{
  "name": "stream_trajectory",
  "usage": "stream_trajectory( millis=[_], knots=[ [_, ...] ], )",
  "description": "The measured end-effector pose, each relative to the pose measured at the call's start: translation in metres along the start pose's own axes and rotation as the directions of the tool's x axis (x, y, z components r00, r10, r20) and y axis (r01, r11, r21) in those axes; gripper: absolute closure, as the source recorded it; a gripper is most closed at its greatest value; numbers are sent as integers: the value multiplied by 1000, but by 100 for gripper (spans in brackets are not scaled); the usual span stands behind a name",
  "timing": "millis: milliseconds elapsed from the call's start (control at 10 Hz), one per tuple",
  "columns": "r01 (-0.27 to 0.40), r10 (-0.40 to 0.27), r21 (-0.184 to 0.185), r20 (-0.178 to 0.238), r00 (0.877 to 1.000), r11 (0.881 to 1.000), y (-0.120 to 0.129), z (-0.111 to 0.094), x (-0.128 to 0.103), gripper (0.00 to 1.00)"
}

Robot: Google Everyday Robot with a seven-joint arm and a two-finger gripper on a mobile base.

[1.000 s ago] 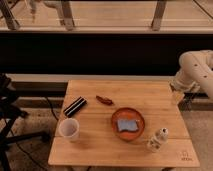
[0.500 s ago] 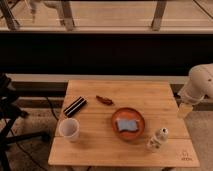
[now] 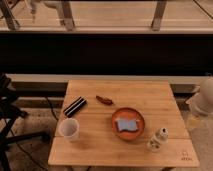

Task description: Move the arm in a circular motion

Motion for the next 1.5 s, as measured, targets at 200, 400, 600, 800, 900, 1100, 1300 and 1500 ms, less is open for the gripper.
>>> stream_trajectory(
  millis=[200,400,600,800,900,1100,1300,1500],
  knots=[
    [1,-1,-3,5,1000,1000,27,-10,-1,20],
    [17,-16,-12,7,1000,1000,48,-19,-17,20],
    [53,-53,-18,0,999,998,69,-36,-47,20],
    [74,-75,-28,-7,997,997,85,-50,-72,20],
    [89,-89,-36,-7,996,995,92,-55,-91,20],
    [131,-131,-39,5,991,991,100,-64,-126,20],
    [189,-188,-39,26,982,981,102,-70,-163,20],
    [268,-266,-34,51,963,963,83,-66,-202,20]
  ],
)
